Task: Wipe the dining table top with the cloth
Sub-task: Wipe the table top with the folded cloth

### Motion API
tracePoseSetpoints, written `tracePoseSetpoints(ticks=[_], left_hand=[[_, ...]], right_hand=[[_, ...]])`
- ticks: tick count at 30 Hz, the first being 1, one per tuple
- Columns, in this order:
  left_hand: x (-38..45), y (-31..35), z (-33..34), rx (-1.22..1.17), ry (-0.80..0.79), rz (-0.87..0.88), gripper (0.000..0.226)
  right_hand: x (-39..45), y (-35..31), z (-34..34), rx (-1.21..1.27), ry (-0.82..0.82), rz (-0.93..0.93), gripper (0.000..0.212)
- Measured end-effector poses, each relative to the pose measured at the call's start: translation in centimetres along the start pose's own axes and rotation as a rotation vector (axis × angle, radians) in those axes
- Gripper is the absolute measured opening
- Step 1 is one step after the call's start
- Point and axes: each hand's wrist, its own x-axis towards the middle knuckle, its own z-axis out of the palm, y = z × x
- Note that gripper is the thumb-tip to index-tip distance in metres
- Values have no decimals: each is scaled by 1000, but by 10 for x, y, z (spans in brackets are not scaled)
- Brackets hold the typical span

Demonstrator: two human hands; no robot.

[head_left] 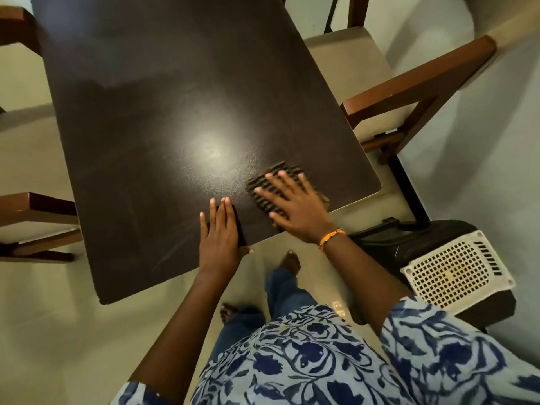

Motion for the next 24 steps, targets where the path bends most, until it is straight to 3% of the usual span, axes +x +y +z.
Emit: tracePoseSetpoints(ticks=[7, 13, 18, 24], left_hand=[[3, 4, -4, 19, -7, -14, 120], [3, 7, -6, 11, -22, -24, 119], [2, 6, -6, 13, -21, -47, 120], [-5, 4, 0, -1, 29, -92, 113]], right_hand=[[-47, 106, -26, 51, 48, 426, 57], [-52, 92, -16, 91, 150, 652, 57], [-40, 32, 0, 133, 155, 585, 58], [-14, -78, 22, 112, 48, 301, 62]])
